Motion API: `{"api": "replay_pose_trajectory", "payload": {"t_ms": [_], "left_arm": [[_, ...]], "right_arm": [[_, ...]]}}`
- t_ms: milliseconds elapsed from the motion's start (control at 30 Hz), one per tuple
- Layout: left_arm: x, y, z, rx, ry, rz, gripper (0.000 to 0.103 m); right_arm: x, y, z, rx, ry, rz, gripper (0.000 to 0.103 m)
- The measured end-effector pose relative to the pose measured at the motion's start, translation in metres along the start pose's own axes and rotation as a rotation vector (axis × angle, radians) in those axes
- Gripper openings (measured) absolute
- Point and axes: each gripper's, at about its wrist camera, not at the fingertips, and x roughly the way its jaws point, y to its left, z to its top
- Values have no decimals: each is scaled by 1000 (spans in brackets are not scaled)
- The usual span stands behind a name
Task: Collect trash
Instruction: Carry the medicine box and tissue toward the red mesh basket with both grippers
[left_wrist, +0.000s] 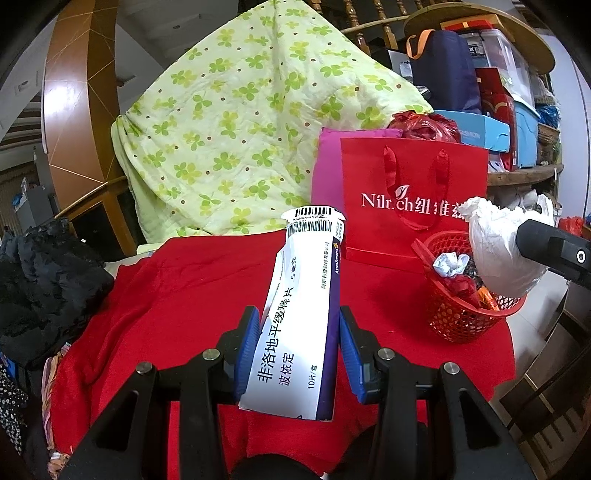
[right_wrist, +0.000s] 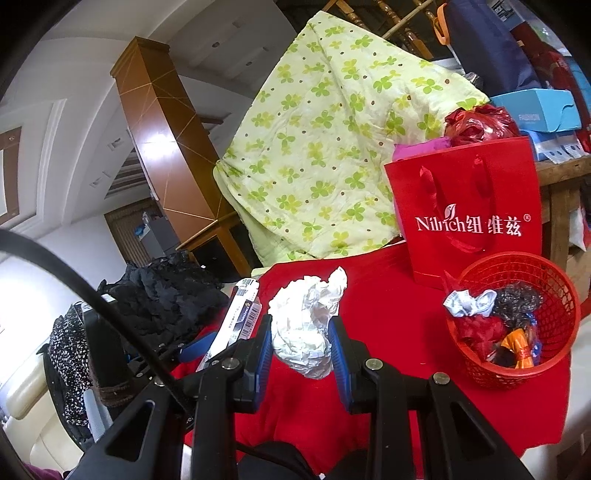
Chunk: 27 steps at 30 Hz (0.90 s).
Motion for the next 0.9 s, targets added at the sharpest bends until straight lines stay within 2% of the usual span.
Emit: {"api": "replay_pose_trajectory", "payload": {"t_ms": [900], "left_arm": [[10,-30,1,51,23,-35,45]], "right_arm": [[-15,-24,-2,39,-9,-33,32]]}}
